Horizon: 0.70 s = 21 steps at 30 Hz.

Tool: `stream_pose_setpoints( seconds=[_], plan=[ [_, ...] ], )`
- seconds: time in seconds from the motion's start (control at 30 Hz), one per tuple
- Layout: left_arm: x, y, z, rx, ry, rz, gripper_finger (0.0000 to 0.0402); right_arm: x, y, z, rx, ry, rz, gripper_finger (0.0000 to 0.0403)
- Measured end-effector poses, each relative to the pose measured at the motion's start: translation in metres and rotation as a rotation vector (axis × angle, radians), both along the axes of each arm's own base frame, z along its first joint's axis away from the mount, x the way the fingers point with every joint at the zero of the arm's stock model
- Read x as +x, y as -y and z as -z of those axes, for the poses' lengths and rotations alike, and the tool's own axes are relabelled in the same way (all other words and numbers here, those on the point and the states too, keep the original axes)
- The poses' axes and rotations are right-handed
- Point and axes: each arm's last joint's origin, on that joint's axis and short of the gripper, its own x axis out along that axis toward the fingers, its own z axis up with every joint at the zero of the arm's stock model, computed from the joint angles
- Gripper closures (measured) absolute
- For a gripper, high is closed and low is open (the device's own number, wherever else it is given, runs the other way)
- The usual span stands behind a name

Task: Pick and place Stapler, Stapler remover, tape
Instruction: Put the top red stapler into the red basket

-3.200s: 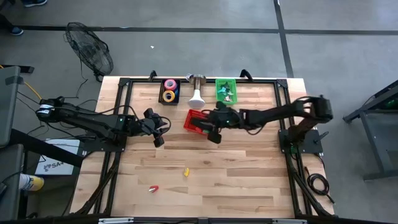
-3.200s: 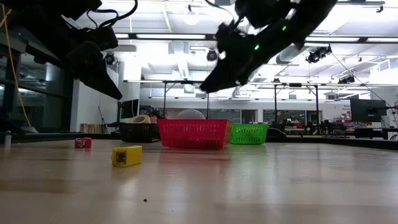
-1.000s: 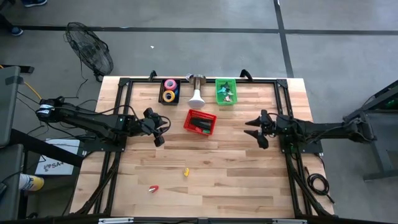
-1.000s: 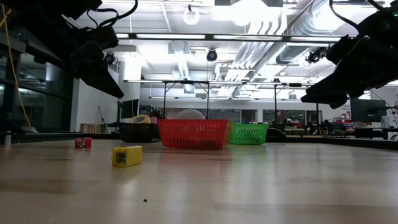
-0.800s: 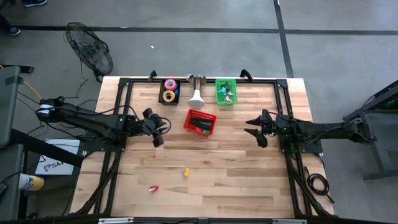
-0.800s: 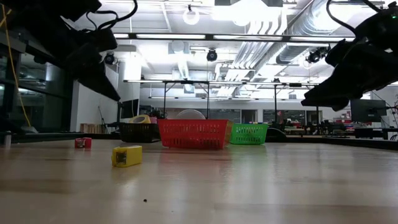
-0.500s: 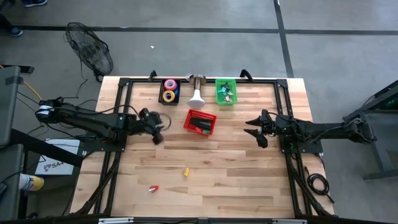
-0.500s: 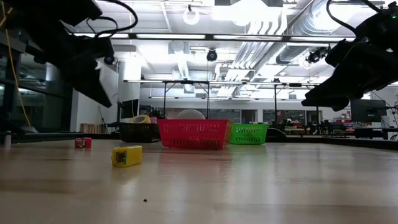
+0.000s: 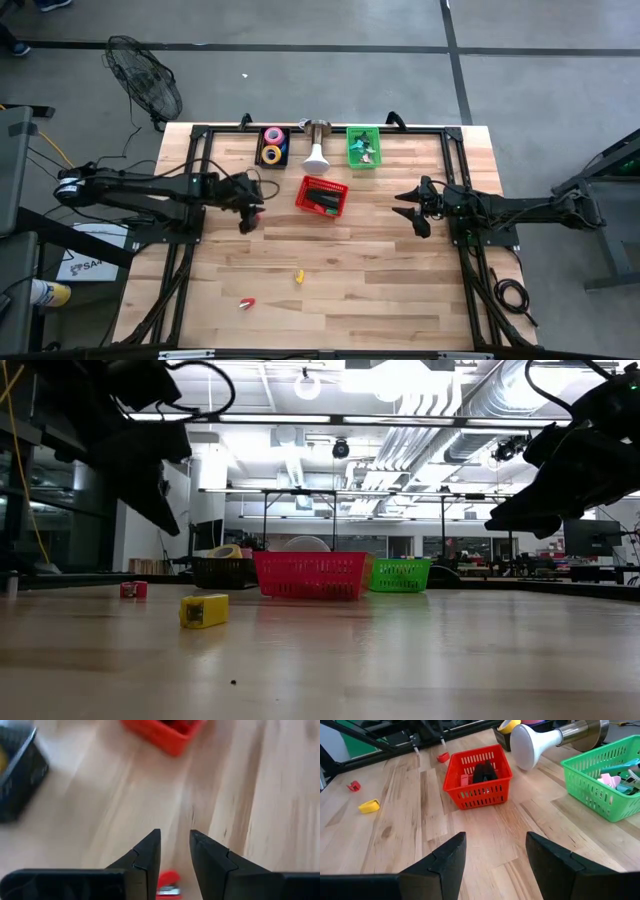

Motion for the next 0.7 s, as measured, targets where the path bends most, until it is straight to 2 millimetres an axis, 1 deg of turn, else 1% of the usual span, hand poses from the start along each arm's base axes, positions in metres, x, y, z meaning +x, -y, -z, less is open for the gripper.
stream_pose_setpoints(
  seconds=[0.13, 0.3, 0.37, 0.43, 0.5, 0.6, 0.67, 0.7],
  plan=[
    [-0.0001, 0.0008, 0.0002, 0.158, -0.041, 0.216, 0.0300, 0.0000, 0.0000, -0.0001, 0.000, 0.001, 0.000, 0.0205],
    [-0.0020, 0.0019, 0.0019, 0.221, -0.079, 0.351, 0.0300, 0.0001, 0.0000, -0.0002, -0.001, 0.002, 0.000, 0.0205],
    [-0.0037, 0.0022, 0.0033, 0.215, -0.101, 0.356, 0.0300, 0.0001, 0.0000, -0.0002, -0.001, 0.003, 0.000, 0.0205],
    [-0.0056, 0.0015, 0.0046, 0.165, -0.118, 0.255, 0.0300, 0.0001, 0.0000, -0.0001, -0.001, 0.003, 0.000, 0.0205],
    [-0.0050, -0.0007, 0.0057, 0.090, -0.107, 0.050, 0.0300, 0.0001, 0.0000, -0.0002, -0.001, 0.003, 0.000, 0.0205],
    [-0.0051, -0.0033, 0.0072, -0.067, -0.051, -0.299, 0.0300, 0.0001, 0.0000, -0.0002, -0.001, 0.003, 0.000, 0.0205],
    [-0.0046, -0.0039, 0.0078, -0.177, -0.002, -0.480, 0.0300, 0.0001, 0.0000, -0.0002, -0.001, 0.003, 0.000, 0.0205],
    [-0.0047, -0.0039, 0.0079, -0.224, 0.015, -0.539, 0.0300, 0.0001, 0.0000, -0.0002, -0.001, 0.003, 0.000, 0.0205]
  ],
)
